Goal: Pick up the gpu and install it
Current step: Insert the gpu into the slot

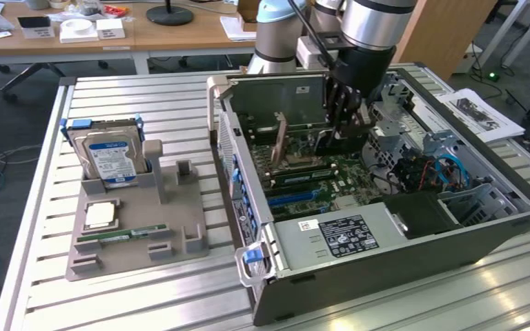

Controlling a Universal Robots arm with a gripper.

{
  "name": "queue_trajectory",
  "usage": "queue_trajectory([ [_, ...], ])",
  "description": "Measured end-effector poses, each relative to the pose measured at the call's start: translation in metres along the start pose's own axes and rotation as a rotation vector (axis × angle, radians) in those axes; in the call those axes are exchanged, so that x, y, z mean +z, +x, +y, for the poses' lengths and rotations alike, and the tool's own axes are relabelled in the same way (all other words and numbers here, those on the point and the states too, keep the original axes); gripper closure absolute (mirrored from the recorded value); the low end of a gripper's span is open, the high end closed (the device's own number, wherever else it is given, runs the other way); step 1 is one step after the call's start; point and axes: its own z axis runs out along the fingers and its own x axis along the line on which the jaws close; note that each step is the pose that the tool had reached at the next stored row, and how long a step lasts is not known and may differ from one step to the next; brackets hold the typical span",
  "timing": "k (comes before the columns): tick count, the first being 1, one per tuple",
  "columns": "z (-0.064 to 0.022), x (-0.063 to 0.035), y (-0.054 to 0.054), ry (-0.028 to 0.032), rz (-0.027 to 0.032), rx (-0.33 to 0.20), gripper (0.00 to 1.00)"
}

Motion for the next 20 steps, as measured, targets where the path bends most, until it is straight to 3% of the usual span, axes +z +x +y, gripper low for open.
queue_trajectory([
  [20,0.0076,0.0108,0.011,-0.0001,-0.0002,-0.006,0.73],
])
